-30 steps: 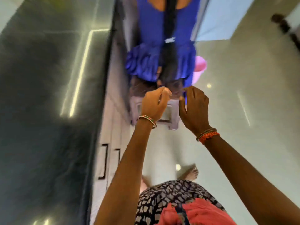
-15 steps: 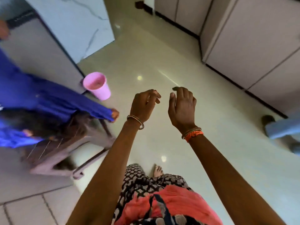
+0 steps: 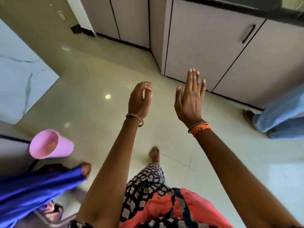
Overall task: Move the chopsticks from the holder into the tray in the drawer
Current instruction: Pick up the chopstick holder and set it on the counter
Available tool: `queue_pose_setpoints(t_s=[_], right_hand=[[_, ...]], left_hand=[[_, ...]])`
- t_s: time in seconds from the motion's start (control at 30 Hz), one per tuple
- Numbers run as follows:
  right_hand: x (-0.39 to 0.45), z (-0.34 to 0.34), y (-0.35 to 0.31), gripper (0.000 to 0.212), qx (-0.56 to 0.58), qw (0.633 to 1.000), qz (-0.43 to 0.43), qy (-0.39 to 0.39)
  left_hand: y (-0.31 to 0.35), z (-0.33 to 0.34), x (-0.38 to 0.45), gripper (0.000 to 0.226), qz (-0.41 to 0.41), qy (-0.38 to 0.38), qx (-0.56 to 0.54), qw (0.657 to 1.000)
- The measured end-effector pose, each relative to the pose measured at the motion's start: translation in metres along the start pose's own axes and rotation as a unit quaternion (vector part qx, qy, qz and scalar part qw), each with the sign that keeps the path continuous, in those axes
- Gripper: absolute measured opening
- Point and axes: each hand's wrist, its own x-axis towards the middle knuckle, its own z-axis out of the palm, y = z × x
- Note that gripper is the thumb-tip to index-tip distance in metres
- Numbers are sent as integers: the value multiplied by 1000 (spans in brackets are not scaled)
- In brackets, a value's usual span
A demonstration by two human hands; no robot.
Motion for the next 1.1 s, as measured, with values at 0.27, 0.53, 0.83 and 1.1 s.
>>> queue_pose_setpoints(t_s=[0.27, 0.53, 0.83, 1.1], right_hand=[[168, 20, 46, 60, -10, 999, 45, -13], [339, 47, 107, 41, 281, 944, 167, 45], [550, 73, 162, 38, 362, 912, 191, 31], [684, 126, 172, 47, 425, 862, 266, -80]], left_hand=[[22, 69, 173, 34, 22, -96, 12, 995], [40, 146, 339, 55, -24, -80, -98, 992], [60, 223, 529, 43, -50, -86, -82, 992], [32, 254, 661, 20, -139, -94, -136, 976]])
